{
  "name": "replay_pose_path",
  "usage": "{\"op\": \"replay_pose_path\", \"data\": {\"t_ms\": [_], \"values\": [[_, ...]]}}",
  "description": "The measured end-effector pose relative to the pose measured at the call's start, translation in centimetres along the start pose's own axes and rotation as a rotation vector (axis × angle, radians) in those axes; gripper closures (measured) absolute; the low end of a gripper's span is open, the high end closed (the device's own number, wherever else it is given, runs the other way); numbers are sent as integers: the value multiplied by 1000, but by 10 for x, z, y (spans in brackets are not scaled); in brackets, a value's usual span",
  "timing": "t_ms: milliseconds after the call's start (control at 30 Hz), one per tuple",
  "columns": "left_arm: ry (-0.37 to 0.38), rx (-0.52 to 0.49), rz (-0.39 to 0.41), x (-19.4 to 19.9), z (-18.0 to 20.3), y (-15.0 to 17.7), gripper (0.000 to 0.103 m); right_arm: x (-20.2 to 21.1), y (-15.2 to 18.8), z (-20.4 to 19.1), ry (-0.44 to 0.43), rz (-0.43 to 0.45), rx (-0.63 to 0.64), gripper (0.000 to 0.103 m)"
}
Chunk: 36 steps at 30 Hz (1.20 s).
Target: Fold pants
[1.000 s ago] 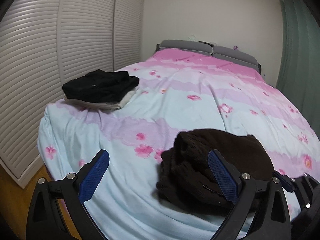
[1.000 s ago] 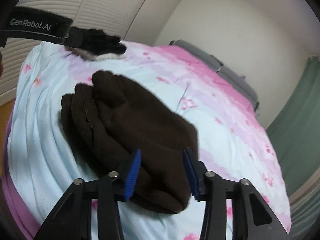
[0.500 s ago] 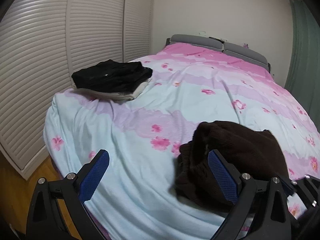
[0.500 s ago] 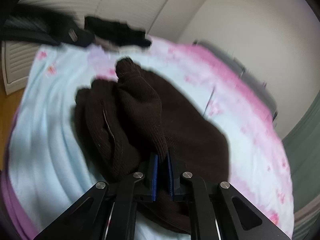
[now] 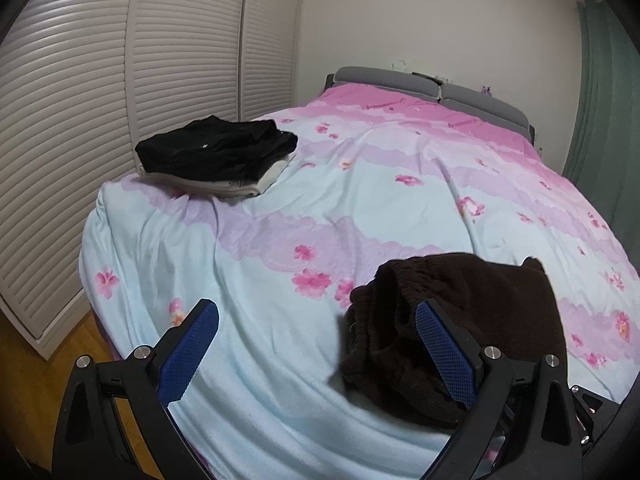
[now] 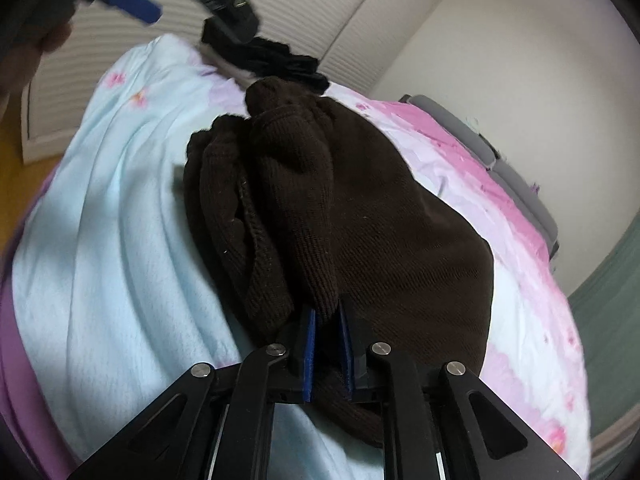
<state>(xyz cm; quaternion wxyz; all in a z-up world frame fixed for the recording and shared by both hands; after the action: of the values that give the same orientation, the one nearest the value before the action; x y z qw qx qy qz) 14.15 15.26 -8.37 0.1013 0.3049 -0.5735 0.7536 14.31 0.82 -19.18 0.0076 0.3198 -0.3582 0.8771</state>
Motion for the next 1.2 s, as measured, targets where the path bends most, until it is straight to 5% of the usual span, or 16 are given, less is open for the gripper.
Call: {"op": "replay_pose_path", "data": {"t_ms": [67,200,367,533,700,1067,1200], "values": [[18,-3,12,3,7,-5,2,2,-1,10,-33,2,-51,84],[69,-4,35,8,28,-13,2,19,1,45,-107,14,-213,62],[168,-37,58,9,79,-20,2,43,6,114,-148,52,-353,61],[226,-95,36,-5,133,-11,2,20,2,203,-156,14,-346,61],[187,-58,-24,-24,146,11,2,-62,-5,255,-514,-96,-299,61],[66,-34,-111,-70,119,49,2,-174,-6,227,-991,-306,-165,61],[54,-27,-131,-73,115,55,2,-175,-9,212,-991,-292,-156,83]]}}
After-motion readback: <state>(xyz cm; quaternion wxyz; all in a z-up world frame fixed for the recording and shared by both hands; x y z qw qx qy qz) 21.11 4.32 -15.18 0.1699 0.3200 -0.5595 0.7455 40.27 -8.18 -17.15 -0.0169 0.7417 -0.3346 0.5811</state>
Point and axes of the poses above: each gripper's, at about its wrist camera, not at the fingertips, and x roughly against the way its jaws point, z to its right, y to its underside, the point moved 5 cm from there along -x, roughly the way its jaws point, and after that the axes turned 6 degrees about x, right-handed, at the moved point
